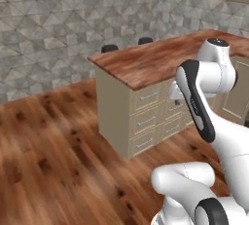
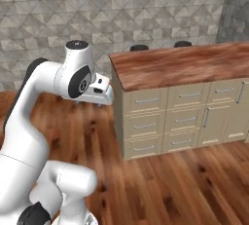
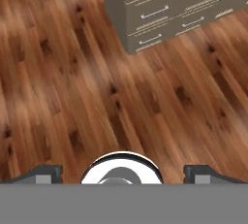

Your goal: Navigate to the stove.

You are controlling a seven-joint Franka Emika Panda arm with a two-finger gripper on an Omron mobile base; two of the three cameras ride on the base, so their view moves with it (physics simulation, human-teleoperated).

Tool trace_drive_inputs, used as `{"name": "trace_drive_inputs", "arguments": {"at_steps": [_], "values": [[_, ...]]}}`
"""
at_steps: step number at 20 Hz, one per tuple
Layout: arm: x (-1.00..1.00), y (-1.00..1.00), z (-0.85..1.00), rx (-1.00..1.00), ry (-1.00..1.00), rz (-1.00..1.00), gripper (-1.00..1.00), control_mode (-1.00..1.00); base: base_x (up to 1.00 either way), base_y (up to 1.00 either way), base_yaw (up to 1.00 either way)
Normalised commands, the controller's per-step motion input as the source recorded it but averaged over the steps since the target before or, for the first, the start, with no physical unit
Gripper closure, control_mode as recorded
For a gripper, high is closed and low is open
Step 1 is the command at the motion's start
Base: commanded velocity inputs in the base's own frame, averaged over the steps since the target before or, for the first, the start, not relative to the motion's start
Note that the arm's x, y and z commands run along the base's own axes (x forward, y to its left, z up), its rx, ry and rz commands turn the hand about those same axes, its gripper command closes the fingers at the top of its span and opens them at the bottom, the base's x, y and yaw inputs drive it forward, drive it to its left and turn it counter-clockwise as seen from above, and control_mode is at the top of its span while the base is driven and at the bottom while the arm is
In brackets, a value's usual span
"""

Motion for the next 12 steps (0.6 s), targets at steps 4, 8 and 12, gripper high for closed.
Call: {"name": "trace_drive_inputs", "arguments": {"at_steps": [4,8,12], "values": [[0.0,0.0,0.0,0.0,0.0,0.0,-1.0,1.0,0.69,-0.74,0.19],[0.0,0.0,0.0,0.0,0.0,0.0,-1.0,1.0,0.57,-0.85,0.2],[0.0,0.0,0.0,0.0,0.0,0.0,-1.0,1.0,0.55,-0.97,0.13]]}}
